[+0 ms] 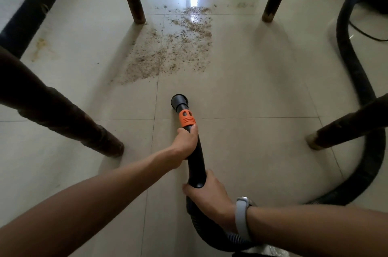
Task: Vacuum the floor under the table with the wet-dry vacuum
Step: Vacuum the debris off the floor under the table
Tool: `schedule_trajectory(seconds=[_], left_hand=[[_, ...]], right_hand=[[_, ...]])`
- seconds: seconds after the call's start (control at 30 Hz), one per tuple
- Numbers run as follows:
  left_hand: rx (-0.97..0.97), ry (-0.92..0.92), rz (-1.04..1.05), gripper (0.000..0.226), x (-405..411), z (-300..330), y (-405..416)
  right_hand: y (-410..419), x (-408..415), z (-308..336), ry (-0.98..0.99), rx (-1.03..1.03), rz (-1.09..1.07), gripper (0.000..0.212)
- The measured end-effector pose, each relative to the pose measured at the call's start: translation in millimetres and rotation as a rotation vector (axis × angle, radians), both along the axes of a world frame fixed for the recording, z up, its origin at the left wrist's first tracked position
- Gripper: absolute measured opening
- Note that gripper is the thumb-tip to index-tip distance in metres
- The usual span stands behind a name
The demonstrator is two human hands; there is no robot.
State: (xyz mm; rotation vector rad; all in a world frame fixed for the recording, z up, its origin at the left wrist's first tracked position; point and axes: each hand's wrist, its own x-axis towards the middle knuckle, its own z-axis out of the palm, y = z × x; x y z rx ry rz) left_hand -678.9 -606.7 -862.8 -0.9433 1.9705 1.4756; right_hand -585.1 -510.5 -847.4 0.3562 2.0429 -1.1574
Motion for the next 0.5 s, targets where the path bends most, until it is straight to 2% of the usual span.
schedule_trajectory(seconds=[0.23,0.37,0.43,0.5], left_hand=[[-0.034,-0.009,0.0,0.052,26,-3,1],[-0.028,-0.014,0.049,0.051,34,-8,-1],[-0.074,-0.014,0.069,0.054,30,-8,-6],[-0.113,-0.016,0.093,0.057,20,-5,-13]], right_hand=[[0,16,3,-0.08,0.043,0.057,0.049],[-1,21,2,-0.096,-0.001,0.101,0.054],[-2,11,1,-0.063,-0.032,0.176,0.048],[-6,-5,-2,-0.013,-0.061,0.249,0.034]])
